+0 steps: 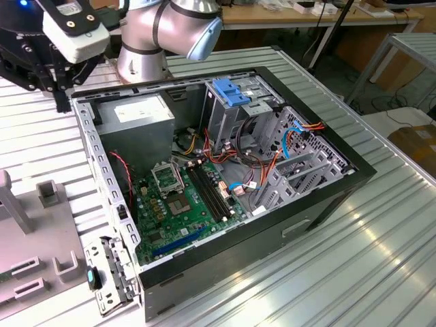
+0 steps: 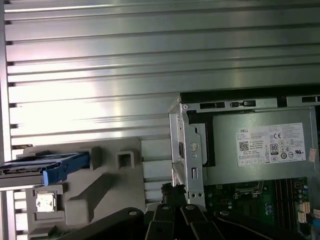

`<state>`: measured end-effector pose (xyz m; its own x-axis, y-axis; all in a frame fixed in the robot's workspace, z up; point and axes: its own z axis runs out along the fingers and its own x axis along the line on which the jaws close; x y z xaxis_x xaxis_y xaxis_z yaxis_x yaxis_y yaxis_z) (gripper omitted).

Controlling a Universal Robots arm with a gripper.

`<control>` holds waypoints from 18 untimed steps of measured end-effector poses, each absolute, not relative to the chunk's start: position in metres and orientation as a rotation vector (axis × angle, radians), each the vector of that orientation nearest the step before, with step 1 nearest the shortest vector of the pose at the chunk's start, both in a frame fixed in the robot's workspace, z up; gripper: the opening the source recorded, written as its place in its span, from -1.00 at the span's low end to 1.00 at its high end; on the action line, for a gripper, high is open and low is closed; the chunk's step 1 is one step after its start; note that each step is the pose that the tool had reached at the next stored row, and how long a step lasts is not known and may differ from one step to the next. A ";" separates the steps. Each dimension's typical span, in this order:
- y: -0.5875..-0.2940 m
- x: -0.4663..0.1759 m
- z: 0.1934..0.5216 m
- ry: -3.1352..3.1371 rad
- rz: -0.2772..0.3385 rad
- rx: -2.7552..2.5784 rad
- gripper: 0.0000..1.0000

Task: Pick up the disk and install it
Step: 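Reach for the disk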

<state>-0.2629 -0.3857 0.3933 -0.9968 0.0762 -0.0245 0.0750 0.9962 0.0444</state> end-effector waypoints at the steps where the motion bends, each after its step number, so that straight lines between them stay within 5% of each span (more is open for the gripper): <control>1: -0.385 -0.268 0.393 3.112 0.068 0.118 -0.79; 18: -0.378 -0.357 0.393 3.112 0.068 0.118 -0.79</control>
